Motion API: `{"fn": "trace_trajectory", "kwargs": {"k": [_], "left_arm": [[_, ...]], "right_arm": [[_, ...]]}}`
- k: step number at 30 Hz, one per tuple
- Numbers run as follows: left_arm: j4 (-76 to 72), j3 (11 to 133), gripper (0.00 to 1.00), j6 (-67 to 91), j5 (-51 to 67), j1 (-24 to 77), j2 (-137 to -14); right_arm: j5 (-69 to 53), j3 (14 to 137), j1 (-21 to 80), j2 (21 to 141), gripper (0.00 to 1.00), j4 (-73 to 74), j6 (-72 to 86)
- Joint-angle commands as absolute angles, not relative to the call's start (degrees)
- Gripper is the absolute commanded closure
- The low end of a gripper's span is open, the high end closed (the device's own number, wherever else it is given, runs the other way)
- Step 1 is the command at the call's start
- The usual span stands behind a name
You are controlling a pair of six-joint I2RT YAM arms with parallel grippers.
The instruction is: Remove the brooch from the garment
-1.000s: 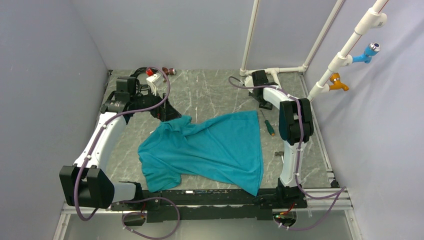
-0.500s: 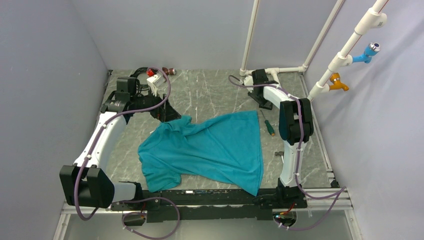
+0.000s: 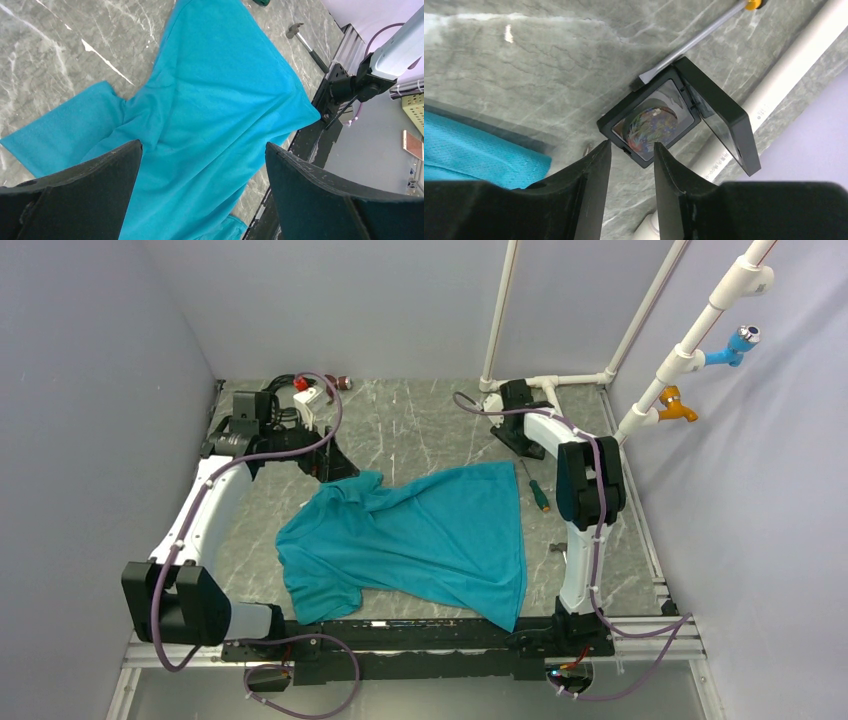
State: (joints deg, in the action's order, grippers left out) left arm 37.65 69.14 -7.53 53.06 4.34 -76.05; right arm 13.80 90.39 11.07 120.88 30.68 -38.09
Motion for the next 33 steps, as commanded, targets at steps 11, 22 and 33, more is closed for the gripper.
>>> {"fn": "trace_trajectory", "kwargs": {"k": [11,22,33], "left_arm": [[41.56,76.39,0.07,-12.02,39.58,-1.82,-84.73],[46.57,92.57,0.37,-19.27,22.76,-0.62,-105.06],[48.92,98.01,0.45,-22.19,18.01,4.53,-116.88]], "right_arm": [[0.43,99.56,15.67,116.4,0.52,41.06,-30.11],[-11.88,100.31,17.73,115.25,0.46,45.69,-24.32],[-9.18,99.57,16.9,118.27,0.46,47.49,-28.44]]}}
